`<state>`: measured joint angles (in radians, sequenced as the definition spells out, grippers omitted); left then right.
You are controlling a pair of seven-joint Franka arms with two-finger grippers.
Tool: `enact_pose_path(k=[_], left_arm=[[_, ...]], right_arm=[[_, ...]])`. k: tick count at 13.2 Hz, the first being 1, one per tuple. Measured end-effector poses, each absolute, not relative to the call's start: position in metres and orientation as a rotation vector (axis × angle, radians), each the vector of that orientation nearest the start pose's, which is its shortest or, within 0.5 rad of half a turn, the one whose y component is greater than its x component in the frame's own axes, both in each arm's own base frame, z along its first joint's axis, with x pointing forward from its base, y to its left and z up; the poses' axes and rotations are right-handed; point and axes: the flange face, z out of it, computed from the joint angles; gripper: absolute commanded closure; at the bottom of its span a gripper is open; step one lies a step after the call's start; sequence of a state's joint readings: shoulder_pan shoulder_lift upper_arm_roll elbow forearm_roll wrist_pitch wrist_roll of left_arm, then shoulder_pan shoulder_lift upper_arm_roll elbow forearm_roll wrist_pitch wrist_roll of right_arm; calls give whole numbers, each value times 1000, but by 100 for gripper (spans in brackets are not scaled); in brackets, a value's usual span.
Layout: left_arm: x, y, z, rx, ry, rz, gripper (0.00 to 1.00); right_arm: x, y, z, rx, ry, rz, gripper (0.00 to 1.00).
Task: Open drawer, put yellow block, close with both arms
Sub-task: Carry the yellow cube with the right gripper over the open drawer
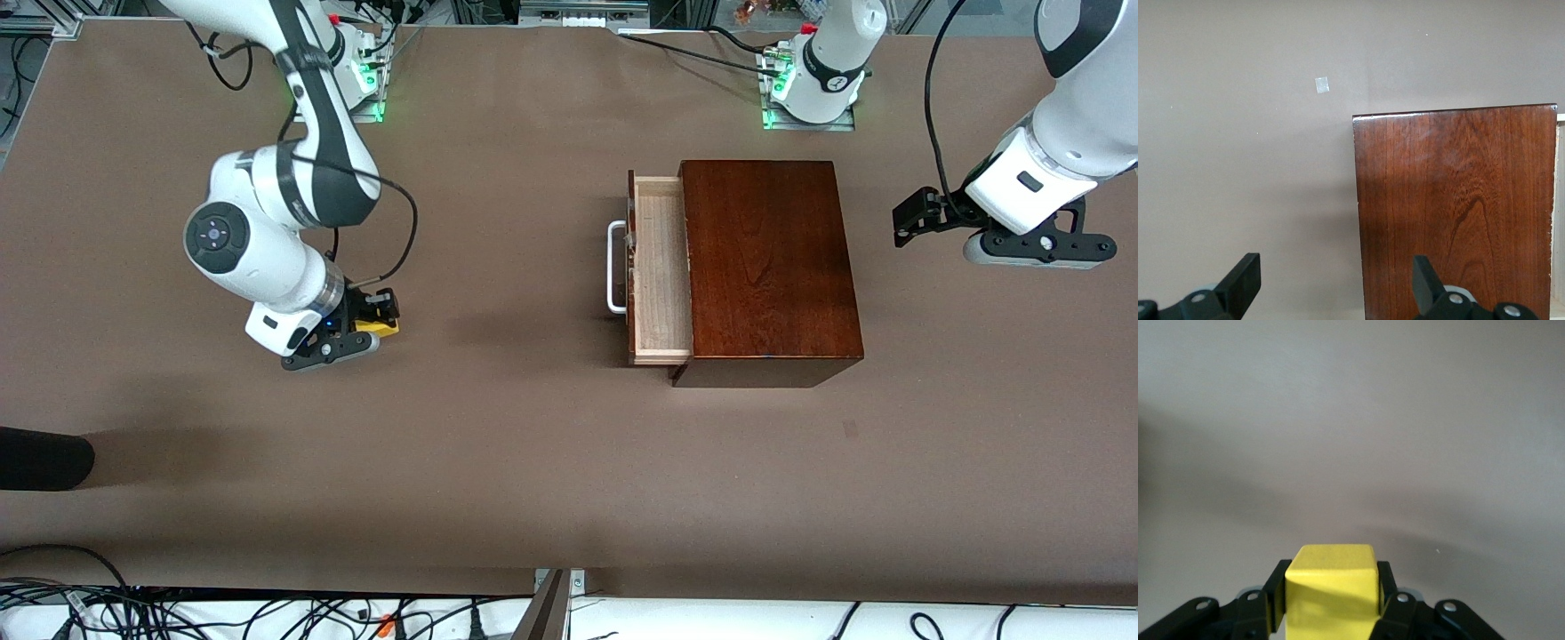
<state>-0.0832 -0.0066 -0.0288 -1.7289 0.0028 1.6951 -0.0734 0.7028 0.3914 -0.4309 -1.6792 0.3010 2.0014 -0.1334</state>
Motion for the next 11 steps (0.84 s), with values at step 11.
enact_pose_path(k=[11], left_arm=[[554,-62,564,-3135,62,41,0]], right_arm=[[501,475,493,-2816,-1184,-93,100]])
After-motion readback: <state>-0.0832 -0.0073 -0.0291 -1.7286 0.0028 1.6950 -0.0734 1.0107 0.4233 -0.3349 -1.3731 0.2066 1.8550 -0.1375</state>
